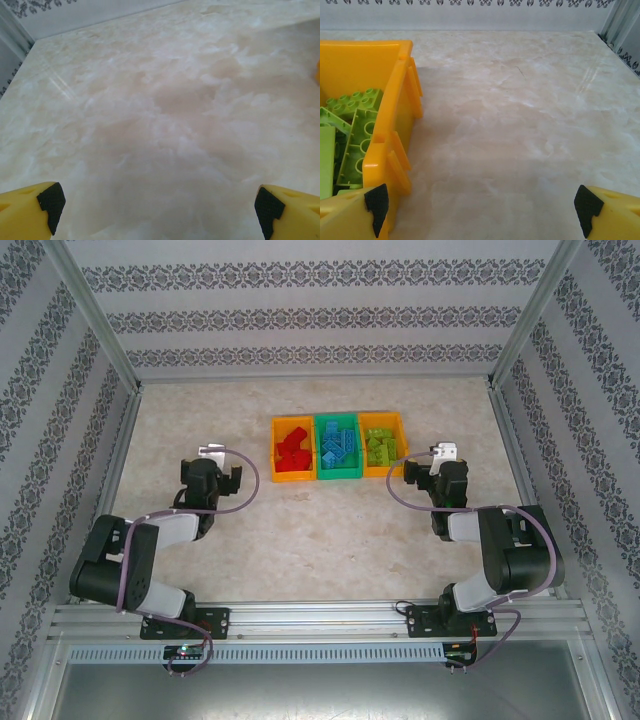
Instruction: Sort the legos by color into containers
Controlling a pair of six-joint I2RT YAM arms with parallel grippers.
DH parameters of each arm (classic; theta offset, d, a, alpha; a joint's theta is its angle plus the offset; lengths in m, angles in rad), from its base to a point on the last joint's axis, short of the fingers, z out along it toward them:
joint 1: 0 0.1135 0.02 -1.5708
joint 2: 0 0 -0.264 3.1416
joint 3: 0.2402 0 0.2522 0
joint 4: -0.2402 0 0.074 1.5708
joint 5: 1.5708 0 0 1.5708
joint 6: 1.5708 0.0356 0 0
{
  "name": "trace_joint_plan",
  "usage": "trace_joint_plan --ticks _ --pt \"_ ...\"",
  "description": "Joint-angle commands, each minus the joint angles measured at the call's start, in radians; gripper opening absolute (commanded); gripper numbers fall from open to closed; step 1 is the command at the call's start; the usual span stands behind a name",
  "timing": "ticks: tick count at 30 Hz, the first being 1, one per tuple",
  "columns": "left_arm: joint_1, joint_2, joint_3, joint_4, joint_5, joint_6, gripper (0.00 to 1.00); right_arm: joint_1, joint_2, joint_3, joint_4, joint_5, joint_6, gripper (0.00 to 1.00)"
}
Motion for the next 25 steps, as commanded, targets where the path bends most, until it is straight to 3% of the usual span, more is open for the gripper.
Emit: trace_joint_plan --ticks 1,5,25 --pt "0.076 0.033 -0.047 0.192 0.066 -0.074 0.99 -0.007 -0.013 0.011 0.029 -0.017 -0.007 0.98" --pt "0.125 0.096 -0.044 0.225 0.089 -0.127 0.99 -0.007 -0.012 0.014 0.026 -0.018 -0.006 0.98" --pt "0.125 0.1 -0.044 0.236 0.091 -0.124 0.99 -0.007 -0.012 0.013 0.028 -0.017 -0.008 0.98"
